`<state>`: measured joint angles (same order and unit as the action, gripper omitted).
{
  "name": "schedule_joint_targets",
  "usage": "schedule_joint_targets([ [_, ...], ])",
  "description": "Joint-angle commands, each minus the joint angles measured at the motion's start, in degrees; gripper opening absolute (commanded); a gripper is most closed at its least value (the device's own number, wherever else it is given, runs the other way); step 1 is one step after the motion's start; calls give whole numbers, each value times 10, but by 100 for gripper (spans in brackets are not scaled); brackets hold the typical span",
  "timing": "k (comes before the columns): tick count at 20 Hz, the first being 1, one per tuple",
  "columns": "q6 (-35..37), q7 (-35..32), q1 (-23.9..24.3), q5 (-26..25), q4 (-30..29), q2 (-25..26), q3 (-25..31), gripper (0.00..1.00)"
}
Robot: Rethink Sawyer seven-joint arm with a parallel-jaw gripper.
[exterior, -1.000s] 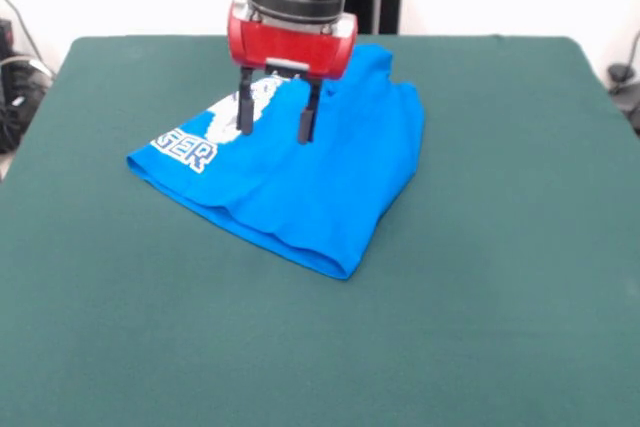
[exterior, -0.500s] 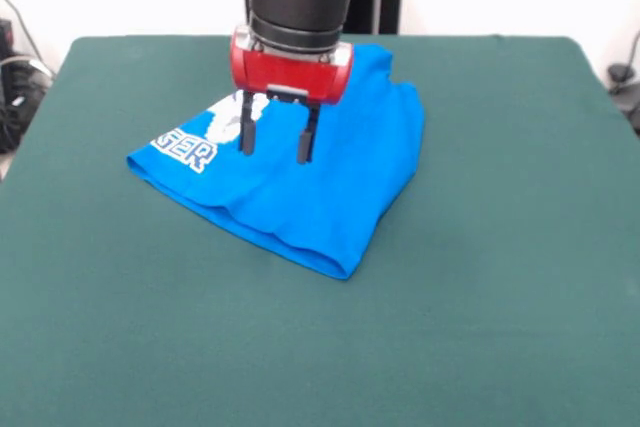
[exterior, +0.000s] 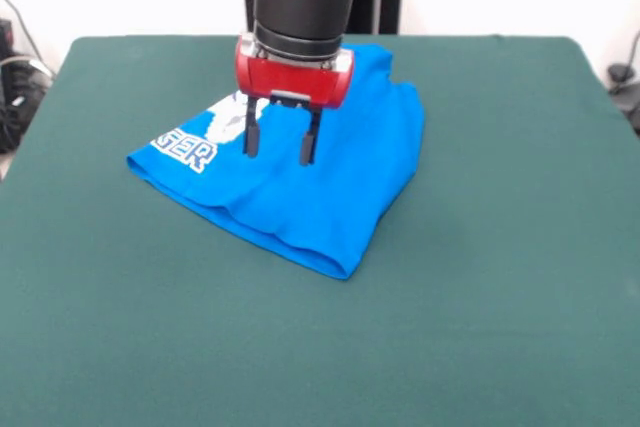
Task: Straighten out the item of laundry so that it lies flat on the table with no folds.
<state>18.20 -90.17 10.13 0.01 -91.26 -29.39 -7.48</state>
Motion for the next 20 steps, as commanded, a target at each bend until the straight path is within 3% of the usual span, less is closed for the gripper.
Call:
schedule_joint_targets([
  [1, -7, -111, 9, 13, -41, 21, 30, 100],
  [20, -54, -114, 34, 7, -34, 68, 39, 100],
])
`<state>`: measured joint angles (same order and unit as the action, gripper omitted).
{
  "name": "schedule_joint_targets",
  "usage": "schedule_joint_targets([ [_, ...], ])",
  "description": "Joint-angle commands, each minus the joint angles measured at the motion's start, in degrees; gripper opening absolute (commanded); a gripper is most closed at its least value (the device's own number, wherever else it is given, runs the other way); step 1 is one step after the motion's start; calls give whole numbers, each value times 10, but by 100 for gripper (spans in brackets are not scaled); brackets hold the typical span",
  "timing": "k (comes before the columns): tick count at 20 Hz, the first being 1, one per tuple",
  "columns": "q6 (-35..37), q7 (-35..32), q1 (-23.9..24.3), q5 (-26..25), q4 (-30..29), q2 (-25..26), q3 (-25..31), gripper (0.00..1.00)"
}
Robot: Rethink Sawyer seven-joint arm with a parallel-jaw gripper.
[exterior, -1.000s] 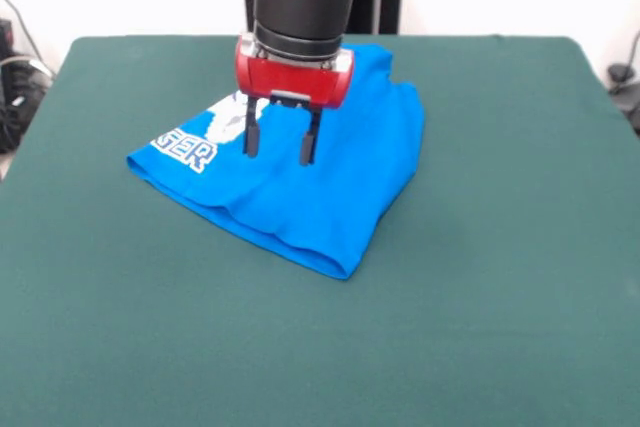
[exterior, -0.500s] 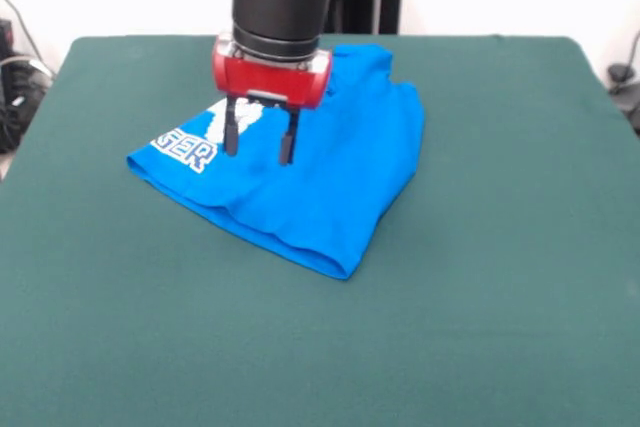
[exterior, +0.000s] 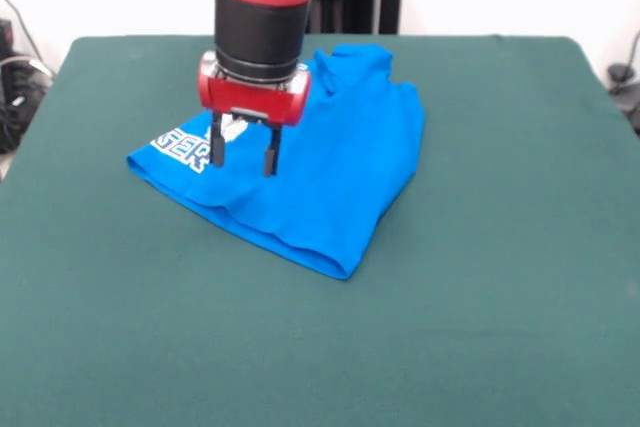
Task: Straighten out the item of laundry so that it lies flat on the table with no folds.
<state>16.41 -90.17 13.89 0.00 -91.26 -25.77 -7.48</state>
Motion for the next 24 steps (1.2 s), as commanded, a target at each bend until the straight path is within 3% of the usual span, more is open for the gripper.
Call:
schedule_joint_targets([
  [1, -40, -116, -5, 8, -37, 32, 40, 100],
  [24, -26, -113, -10, 23, -11, 46, 45, 100],
])
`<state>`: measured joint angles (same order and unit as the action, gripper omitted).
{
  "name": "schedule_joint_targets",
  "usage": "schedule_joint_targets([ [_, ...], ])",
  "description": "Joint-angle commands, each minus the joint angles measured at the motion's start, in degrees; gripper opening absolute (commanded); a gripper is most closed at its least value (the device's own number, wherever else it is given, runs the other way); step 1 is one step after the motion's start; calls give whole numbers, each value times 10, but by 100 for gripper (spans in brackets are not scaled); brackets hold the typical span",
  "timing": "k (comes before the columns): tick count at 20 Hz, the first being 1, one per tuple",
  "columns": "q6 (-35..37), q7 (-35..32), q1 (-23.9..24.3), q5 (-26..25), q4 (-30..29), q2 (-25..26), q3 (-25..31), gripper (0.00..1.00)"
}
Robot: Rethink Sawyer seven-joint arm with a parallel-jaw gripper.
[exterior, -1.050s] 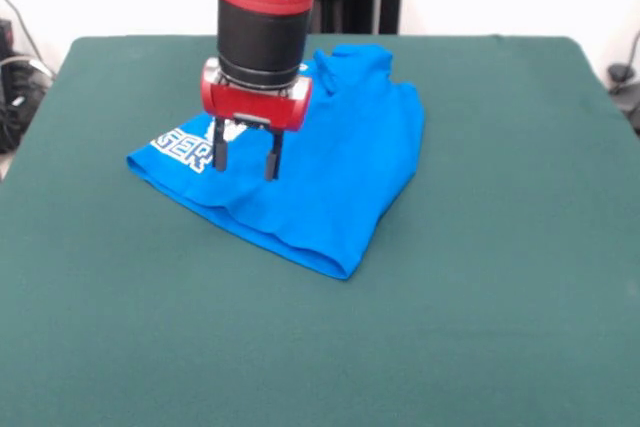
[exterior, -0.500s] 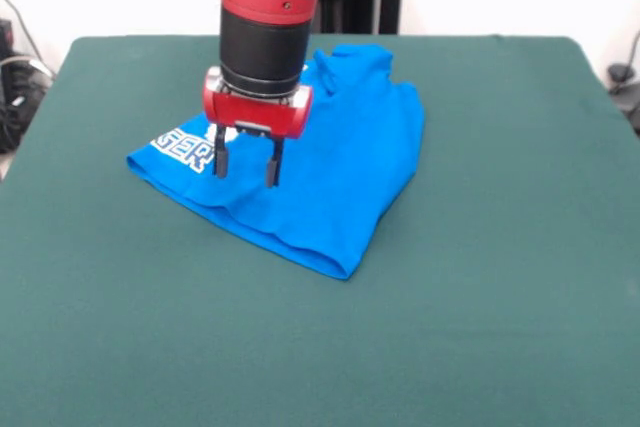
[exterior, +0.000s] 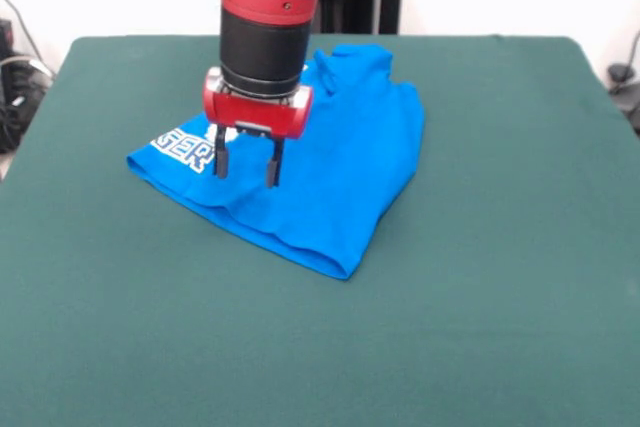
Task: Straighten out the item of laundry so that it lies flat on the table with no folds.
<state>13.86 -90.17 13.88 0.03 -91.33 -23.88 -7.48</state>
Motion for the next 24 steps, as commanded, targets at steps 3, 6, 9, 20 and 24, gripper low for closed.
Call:
schedule_joint_targets([
  [3, -5, -112, -8, 22, -7, 32, 47, 100],
  [6, -5, -109, -6, 21, -3, 34, 48, 100],
  [9, -3, -108, -6, 22, 0, 36, 48, 100],
  [20, 5, -103, -7, 24, 16, 41, 46, 100],
  [24, 6, -102, -5, 23, 17, 41, 47, 100],
])
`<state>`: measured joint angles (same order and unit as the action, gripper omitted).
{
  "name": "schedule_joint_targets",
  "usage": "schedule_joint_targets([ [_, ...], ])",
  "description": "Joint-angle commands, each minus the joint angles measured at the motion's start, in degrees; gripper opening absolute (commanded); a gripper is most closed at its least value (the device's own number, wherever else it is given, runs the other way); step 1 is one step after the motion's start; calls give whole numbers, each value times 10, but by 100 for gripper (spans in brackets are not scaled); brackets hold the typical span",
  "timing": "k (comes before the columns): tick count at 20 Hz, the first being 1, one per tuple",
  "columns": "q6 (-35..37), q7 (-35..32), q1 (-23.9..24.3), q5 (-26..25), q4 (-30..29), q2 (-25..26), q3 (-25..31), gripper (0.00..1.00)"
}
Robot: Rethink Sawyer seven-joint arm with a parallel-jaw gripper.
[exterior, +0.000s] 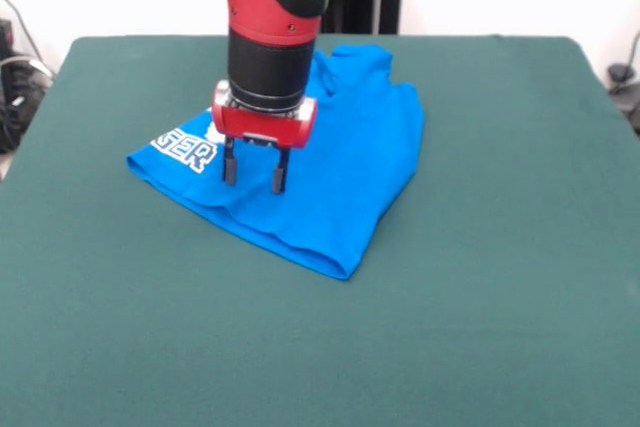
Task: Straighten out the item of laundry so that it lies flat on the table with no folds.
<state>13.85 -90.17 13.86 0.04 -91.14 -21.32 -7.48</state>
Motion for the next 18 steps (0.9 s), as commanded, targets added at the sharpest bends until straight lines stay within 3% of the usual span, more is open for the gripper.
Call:
schedule_joint_targets([
  [1, 7, -102, -5, 23, 16, 14, 46, 100],
  [18, 24, -95, -4, 21, 25, 9, 43, 100],
])
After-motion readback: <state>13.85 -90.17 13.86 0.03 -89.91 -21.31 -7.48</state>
